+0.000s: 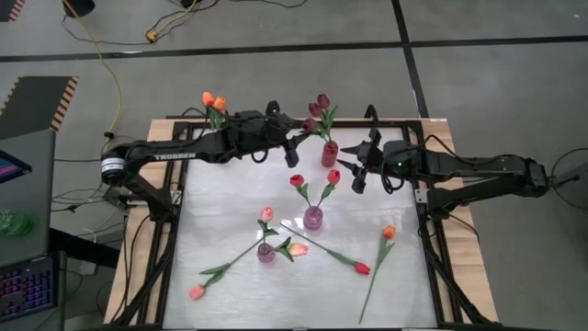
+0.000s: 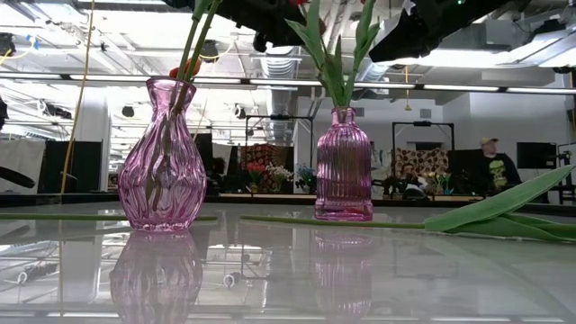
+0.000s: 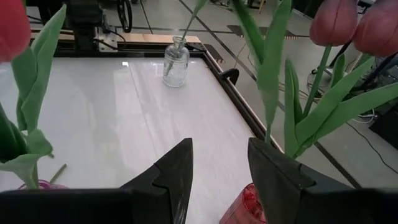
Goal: Sort flowers into vase by color
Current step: Put the dark red flower into the red vase, then put the pink flower into the bottom purple vase
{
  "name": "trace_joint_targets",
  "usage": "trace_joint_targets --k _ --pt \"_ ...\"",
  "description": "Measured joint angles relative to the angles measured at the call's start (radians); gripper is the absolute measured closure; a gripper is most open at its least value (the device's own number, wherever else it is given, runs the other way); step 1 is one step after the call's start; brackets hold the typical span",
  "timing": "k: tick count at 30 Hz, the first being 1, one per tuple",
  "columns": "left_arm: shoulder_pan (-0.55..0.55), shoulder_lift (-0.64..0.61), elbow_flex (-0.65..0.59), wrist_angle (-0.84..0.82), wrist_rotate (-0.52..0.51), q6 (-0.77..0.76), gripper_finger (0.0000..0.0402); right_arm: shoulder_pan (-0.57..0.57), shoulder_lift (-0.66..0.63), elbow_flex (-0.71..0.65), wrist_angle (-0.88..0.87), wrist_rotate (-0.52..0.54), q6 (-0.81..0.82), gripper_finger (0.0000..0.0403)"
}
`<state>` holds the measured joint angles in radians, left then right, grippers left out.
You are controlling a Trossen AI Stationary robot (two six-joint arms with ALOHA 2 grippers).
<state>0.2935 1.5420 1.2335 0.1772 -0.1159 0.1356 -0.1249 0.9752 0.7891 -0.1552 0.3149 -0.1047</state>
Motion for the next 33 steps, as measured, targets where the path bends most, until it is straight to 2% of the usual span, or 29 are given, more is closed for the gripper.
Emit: trace_joint_targets --k 4,9,17,21,26,33 --pt "0.001 0.043 0.000 0.038 0.000 0.004 0.0262 0.000 0.000 0.000 -0.002 0.000 0.000 0.0223" --pt "0.002 0.046 0.001 -0.007 -0.002 0.028 0.0262 -0.002 -0.001 0.000 -0.007 0.002 0.000 0.0223" --pt "0.002 -0.029 0.000 -0.134 -0.096 0.056 0.0262 -0.002 -0.002 0.000 -0.020 0.002 0.000 0.0223" --pt "0.003 -0.076 0.000 -0.196 -0.105 0.056 0.0262 -0.001 -0.002 0.000 -0.021 0.002 0.000 0.0223" --pt "0.002 -0.160 0.000 -0.385 -0.105 0.023 0.0262 -0.001 -0.002 0.000 -0.033 0.002 0.000 0.0223" --pt "-0.030 -0.274 0.001 -0.725 -0.105 -0.102 0.0262 -0.001 -0.002 0.000 -0.042 0.002 0.000 0.0223"
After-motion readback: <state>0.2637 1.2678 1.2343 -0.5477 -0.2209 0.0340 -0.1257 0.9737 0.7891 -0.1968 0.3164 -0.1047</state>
